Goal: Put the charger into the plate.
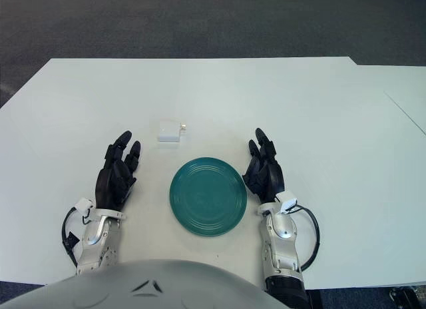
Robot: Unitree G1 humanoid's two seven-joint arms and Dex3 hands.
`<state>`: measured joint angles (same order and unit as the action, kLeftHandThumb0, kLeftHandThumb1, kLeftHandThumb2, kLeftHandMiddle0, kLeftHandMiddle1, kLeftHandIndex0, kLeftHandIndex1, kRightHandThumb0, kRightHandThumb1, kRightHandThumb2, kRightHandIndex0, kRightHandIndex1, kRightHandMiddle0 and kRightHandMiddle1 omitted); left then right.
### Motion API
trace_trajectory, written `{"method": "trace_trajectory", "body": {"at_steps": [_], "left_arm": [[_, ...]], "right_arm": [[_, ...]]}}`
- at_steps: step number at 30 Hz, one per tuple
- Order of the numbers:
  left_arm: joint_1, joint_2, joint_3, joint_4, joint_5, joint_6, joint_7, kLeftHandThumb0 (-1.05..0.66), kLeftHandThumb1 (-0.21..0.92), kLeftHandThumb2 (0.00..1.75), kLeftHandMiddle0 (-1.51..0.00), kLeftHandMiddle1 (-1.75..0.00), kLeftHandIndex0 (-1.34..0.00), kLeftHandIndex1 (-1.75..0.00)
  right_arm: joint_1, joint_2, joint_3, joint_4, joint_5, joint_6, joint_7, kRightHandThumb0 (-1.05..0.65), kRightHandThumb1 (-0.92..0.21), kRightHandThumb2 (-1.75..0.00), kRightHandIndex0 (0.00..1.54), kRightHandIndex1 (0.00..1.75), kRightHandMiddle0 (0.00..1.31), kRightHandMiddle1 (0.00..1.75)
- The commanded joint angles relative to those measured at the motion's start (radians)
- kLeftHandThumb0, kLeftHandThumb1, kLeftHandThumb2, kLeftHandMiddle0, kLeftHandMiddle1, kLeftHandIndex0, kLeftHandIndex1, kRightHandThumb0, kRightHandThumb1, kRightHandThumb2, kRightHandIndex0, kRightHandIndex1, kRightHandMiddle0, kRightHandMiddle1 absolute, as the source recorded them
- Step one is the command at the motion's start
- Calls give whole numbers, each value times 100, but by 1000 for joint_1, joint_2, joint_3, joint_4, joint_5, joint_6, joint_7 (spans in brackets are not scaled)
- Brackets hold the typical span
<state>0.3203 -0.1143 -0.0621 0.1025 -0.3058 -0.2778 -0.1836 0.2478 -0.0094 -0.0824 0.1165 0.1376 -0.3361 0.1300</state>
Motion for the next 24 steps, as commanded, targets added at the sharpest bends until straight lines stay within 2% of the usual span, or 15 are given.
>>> {"method": "trace_trajectory", "body": {"at_steps": [1,12,24], "left_arm": [[48,-24,-1,62,-3,55,7,-98,92,82,-26,-1,0,-76],[44,-26,9,62,-30,76,-8,-98,92,81,-27,-1,0,-90],[35,-32,26,70,-82,95,-32,-97,92,76,-29,-1,0,-92]], "right_arm": [[51,9,2,67,-2,95,-13,-85,-92,-97,15,1,0,32],[49,9,4,73,-3,89,-13,-86,-92,-97,15,1,0,32],[47,11,6,76,-5,90,-16,-85,-92,-97,16,1,0,32]]}}
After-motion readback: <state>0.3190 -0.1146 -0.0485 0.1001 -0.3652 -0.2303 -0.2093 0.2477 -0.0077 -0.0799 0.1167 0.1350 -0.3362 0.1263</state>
